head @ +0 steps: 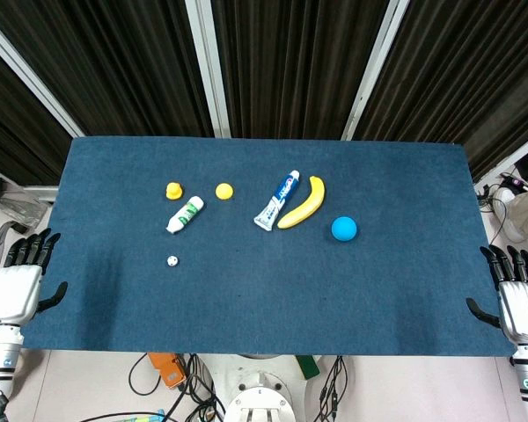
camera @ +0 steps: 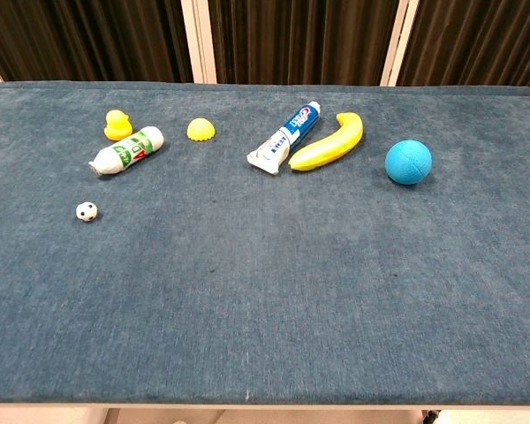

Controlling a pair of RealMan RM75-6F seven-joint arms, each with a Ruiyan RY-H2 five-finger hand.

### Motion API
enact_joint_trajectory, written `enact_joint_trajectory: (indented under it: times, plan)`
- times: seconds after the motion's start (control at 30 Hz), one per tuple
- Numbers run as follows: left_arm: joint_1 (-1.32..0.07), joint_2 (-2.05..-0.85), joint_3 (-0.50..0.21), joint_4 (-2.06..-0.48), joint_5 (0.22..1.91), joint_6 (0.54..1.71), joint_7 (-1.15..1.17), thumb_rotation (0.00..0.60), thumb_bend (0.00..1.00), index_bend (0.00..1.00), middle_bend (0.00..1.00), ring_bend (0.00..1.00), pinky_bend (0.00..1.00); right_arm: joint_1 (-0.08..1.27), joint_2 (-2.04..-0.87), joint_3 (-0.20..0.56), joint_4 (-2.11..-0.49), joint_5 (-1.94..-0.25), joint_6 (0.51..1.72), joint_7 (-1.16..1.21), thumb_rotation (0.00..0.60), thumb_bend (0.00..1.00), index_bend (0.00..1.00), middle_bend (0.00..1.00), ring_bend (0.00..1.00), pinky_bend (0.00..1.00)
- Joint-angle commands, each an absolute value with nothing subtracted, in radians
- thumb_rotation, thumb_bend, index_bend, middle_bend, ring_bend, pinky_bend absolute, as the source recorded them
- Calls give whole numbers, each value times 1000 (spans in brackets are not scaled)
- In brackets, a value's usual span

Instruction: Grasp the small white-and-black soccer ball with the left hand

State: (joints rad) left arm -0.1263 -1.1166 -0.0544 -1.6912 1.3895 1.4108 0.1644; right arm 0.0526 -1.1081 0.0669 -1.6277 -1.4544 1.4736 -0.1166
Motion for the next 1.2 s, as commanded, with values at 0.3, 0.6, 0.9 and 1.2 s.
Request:
enact_joint_trajectory:
  times: [0.3,0.6,0.9,1.2]
  plan:
    - [-127,-1116,-52,-1695,1394,1408,159,600,295,0,0,0,57,52,-1107,66,-1630,-1454,1473,-116,600,349,153,156,71,0]
    - [-166,-1138,-24,-1692,1459,1339,82,600,295,0,0,0,58,51,-1109,62,-1637,-1455,1469,-120,600,349,153,156,71,0]
    - [-250,-1181,-19,-1617,1541,1243,-176,600,271,84,0,0,58,54,-1108,58,-1639,-1457,1463,-127,600,349,153,156,71,0]
    - [-346,-1256,-51,-1520,1519,1132,-366,600,262,134,0,0,58,54,-1105,57,-1639,-1456,1460,-121,600,349,153,156,71,0]
